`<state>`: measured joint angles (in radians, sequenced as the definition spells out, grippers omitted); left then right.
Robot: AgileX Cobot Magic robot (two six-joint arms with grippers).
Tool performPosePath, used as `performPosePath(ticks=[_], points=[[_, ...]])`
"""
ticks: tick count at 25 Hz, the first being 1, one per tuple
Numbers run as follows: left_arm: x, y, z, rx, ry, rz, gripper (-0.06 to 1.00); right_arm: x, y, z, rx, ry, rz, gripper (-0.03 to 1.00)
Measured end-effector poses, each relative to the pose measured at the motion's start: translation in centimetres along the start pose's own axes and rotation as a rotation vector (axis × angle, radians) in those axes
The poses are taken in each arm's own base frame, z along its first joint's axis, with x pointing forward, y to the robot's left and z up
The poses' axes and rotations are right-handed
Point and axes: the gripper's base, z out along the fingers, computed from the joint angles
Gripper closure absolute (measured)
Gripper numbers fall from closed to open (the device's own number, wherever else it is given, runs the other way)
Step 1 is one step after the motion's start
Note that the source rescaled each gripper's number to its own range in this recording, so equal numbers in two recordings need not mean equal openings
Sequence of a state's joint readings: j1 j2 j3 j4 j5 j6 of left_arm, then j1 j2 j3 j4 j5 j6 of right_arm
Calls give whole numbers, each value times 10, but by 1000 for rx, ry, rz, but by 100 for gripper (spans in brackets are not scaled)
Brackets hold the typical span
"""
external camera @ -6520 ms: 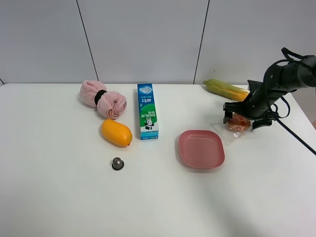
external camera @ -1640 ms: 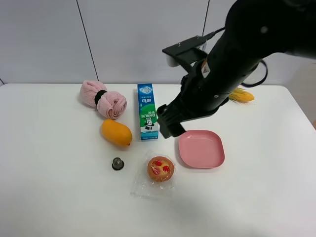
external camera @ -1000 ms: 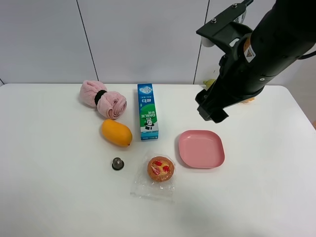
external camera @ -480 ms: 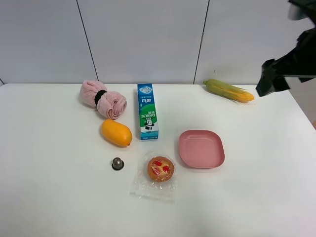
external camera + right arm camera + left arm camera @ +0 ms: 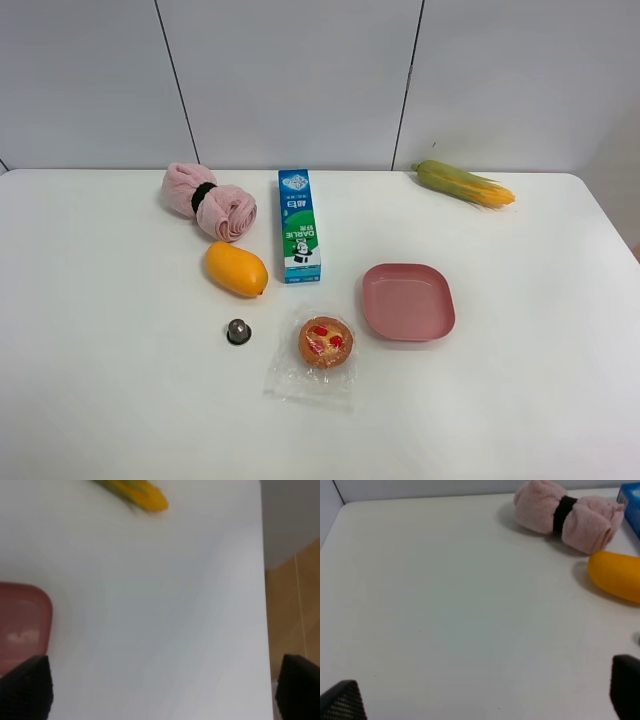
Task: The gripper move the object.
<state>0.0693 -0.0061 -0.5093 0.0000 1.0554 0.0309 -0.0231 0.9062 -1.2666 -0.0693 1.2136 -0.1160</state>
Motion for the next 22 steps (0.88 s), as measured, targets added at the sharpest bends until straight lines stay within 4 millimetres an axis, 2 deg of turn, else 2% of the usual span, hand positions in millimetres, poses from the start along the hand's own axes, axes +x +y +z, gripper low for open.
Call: performPosePath(ticks=[5, 7, 11, 15, 18, 22], points=[[0, 0, 0, 0, 0, 0, -6, 25, 1, -44, 14, -138, 39, 21], [0, 0, 0, 0, 0, 0, -6, 45, 3, -60, 17, -190, 47, 21], [0, 0, 0, 0, 0, 0, -6, 96, 10, -71, 23, -249, 52, 21], [0, 0, 0, 0, 0, 0, -6, 142, 17, -64, 33, -352, 54, 21], [0, 0, 0, 0, 0, 0, -6, 169, 22, -51, 42, -428, 55, 21], [0, 0, 0, 0, 0, 0, -6, 195, 29, -28, 20, -436, 81, 21]])
